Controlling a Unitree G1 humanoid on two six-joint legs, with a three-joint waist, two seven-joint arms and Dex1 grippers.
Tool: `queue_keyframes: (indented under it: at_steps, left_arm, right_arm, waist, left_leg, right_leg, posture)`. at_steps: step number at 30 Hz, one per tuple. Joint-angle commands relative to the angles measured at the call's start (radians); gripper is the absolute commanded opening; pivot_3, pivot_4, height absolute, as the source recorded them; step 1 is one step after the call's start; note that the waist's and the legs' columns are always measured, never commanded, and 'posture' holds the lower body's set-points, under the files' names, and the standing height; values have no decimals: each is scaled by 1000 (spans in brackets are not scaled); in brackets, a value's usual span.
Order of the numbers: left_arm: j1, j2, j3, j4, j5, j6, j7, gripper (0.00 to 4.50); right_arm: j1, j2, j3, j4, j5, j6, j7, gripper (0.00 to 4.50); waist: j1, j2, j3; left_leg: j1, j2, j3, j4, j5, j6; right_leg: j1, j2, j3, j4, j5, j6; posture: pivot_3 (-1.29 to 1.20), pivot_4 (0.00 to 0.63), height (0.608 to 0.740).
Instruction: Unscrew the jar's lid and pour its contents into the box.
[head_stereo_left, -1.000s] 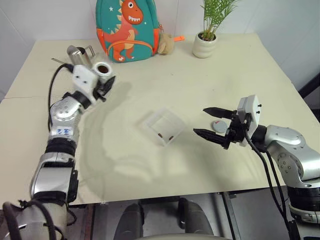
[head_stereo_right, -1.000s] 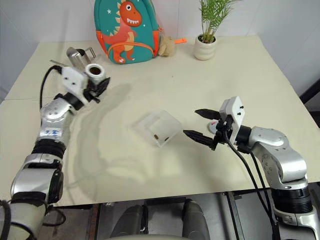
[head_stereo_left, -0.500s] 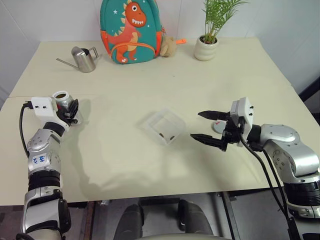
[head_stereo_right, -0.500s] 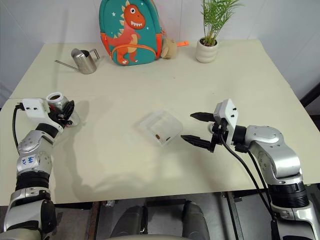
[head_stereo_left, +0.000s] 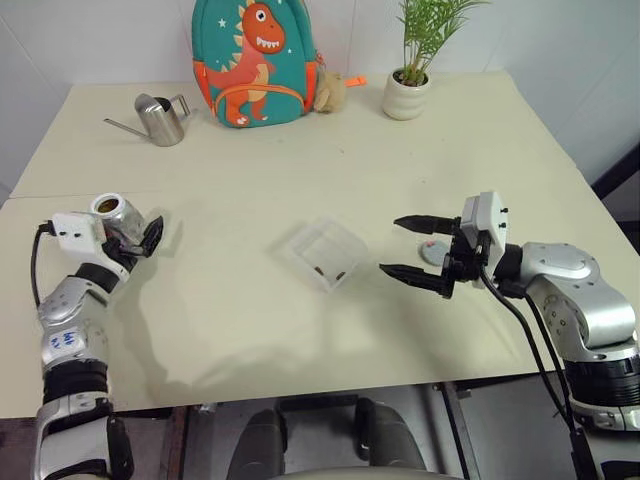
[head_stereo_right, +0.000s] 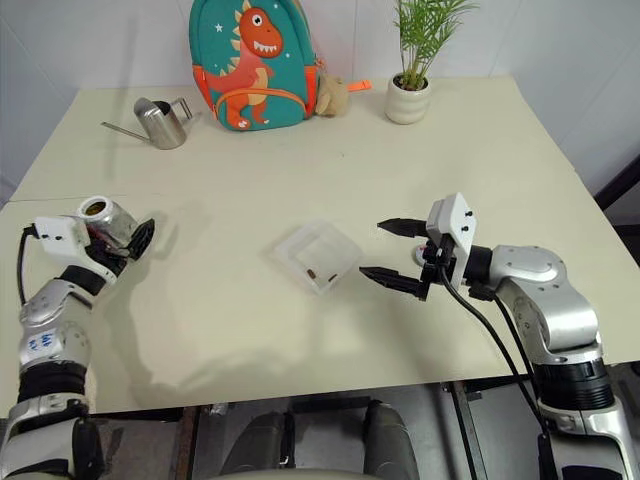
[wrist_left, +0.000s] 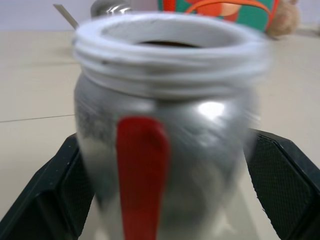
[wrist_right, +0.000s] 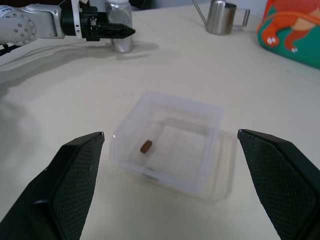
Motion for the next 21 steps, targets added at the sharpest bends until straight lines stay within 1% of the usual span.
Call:
queue_keyframes:
  at_steps: [1, 8, 12, 15, 16, 18, 21]
  left_arm:
    - [42, 45, 39, -81, -38, 16, -69, 4459]
    - [185, 121, 41, -179, -33, 55, -202, 4459]
    - [282, 166, 35, -241, -13, 17, -291, 4459]
    - [376, 196, 8, -333, 16, -64, -391, 4459]
    - [396, 199, 5, -368, 11, -64, -407, 4459]
    - [409, 200, 7, -418, 5, -57, -407, 4459]
    - [394, 190, -9, -518, -42, 3, -411, 4459]
  right_arm:
    - [-19, -8, -14, -38, 21, -25, 26, 4500]
    - [-29, -14, -10, -42, 26, -19, 51, 4500]
    - [-34, -8, -21, -40, 26, -49, 65, 4500]
    - [-52, 4, -21, -22, 14, -92, 73, 4500]
    - [-57, 1, -18, -17, 15, -97, 81, 4500]
    - [-63, -9, -15, -7, 16, -103, 98, 4500]
    - [-59, -25, -19, 6, 11, -114, 123, 4500]
  waist:
    - [2, 0, 0]
    - [1, 0, 0]
    - [0, 0, 0]
    - [-1, 0, 0]
    - [-1, 0, 0]
    - [1, 0, 0]
    - [6, 0, 0]
  left_leg:
    - [0, 0, 0, 0, 0, 0]
    - [0, 0, 0, -2, -1, -1]
    - [1, 1, 1, -7, -1, -1]
    - [1, 1, 2, -9, -1, -1]
    - [1, 1, 3, -9, -1, -1]
    - [1, 1, 3, -9, -1, -2]
    - [1, 2, 3, -9, -1, -2]
  right_leg:
    - [0, 0, 0, 0, 0, 0]
    - [0, 0, 0, -2, 0, -1]
    - [-2, 0, 0, -3, -1, -2]
    - [-3, 0, 0, -3, -1, -3]
    - [-3, 0, 0, -4, -1, -3]
    - [-3, 0, 0, -4, -2, -3]
    - [-3, 0, 0, -5, -2, -4]
  posture:
    - [0, 150, 740]
    - [0, 150, 740]
    - [0, 150, 740]
    - [0, 150, 740]
    - [0, 150, 740]
    - [0, 150, 740]
    - [0, 150, 740]
